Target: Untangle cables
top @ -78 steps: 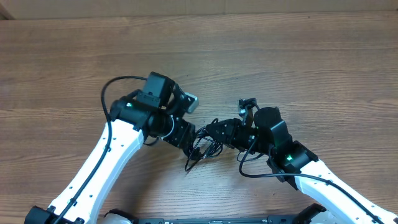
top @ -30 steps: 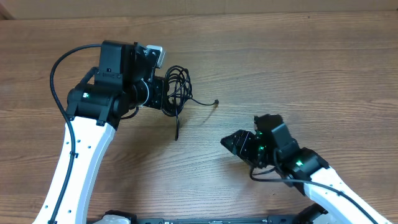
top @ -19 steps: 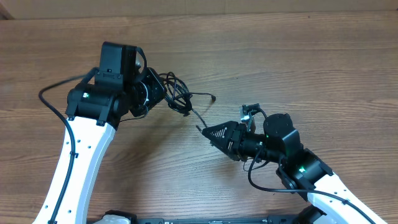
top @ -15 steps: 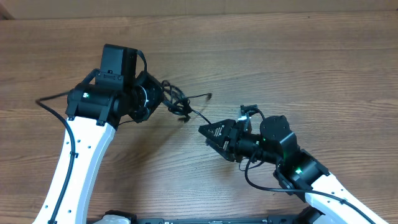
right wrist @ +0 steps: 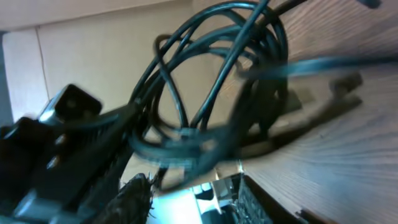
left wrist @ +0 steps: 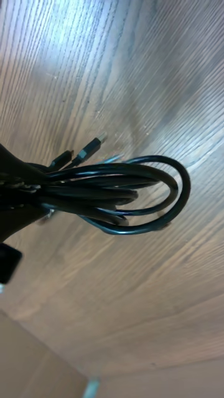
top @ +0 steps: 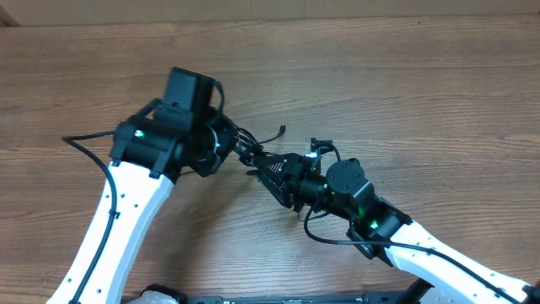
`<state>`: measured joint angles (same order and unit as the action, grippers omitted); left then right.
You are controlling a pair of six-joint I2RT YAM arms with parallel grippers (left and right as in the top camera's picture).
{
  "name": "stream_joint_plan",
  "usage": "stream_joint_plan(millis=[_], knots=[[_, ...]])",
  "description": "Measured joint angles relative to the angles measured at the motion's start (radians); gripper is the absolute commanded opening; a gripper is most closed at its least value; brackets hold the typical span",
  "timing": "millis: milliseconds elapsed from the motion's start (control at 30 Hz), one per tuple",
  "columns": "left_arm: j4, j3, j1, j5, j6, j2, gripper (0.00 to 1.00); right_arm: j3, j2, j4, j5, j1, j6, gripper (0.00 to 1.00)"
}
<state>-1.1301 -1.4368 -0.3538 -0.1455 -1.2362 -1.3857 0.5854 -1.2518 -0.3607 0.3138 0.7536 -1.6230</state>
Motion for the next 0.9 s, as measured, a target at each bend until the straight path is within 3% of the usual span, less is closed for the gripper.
stream_joint_plan(millis=[67, 133, 433, 567, 700, 900], knots=[[0.000, 0.000, -0.031, 0.022, 0.000, 0.000, 0.04, 0.000, -0.014, -0.005, -0.005, 0.000, -0.001, 0.11], [0.005, 0.000, -0.048, 0.039, 0.000, 0.000, 0.04, 0.000, -0.018, 0.011, -0.008, 0.000, -0.001, 0.04], [0.076, 0.000, -0.053, -0.016, 0.000, 0.000, 0.04, 0.007, -0.019, 0.315, -0.092, 0.000, 0.035, 0.04], [0.074, 0.002, -0.049, -0.052, 0.008, 0.000, 0.04, 0.008, -0.019, 0.465, -0.151, -0.020, 0.108, 0.04], [0.065, 0.004, -0.006, -0.082, 0.012, 0.000, 0.04, 0.010, -0.019, 0.504, -0.149, -0.060, 0.218, 0.04], [0.062, 0.004, 0.051, -0.058, 0.012, 0.003, 0.04, 0.009, 0.008, 0.547, -0.053, -0.129, 0.400, 0.20]])
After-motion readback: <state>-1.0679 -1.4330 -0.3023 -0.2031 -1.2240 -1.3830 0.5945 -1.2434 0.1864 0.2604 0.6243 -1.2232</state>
